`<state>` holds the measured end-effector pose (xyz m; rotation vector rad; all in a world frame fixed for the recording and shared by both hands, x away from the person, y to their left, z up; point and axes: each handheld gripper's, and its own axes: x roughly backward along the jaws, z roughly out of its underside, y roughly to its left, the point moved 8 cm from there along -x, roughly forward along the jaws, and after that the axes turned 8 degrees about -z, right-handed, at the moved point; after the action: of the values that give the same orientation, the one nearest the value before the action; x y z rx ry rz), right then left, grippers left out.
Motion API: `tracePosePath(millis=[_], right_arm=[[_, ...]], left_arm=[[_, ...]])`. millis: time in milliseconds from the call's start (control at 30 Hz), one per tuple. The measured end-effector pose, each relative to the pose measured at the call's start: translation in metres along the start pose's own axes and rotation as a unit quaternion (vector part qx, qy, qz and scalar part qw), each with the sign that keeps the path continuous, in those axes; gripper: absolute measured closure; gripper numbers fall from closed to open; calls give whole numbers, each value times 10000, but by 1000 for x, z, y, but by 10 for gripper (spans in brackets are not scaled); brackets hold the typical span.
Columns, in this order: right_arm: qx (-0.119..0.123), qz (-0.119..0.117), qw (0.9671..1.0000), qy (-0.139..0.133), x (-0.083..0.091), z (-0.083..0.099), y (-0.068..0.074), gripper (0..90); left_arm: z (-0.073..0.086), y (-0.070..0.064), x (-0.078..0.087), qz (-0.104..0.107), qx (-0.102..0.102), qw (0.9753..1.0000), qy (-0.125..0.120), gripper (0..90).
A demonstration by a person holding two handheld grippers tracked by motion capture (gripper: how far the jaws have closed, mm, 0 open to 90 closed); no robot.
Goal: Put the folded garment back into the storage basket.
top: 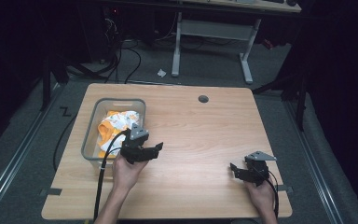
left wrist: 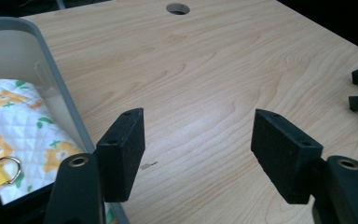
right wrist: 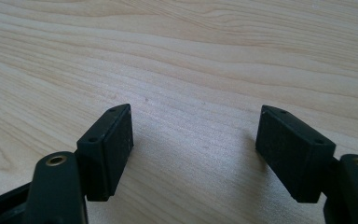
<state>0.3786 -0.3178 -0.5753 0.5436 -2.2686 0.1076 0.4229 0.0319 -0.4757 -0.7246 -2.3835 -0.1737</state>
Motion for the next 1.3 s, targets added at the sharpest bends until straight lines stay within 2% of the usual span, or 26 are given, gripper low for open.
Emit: tracePosePath(millis=[500, 900, 1300], right_arm=[[0, 0, 10000, -1, 0, 0, 0, 276], [-6, 1, 10000, 1, 0, 0, 0, 276], [1, 1, 10000, 0, 0, 0, 0, 276]], left_arm=[[9, -10, -4, 160, 157, 9997, -28, 355], [26, -22, -16, 371, 186, 9990, 157, 356], [41, -31, -27, 441, 255, 9983, 276, 357]])
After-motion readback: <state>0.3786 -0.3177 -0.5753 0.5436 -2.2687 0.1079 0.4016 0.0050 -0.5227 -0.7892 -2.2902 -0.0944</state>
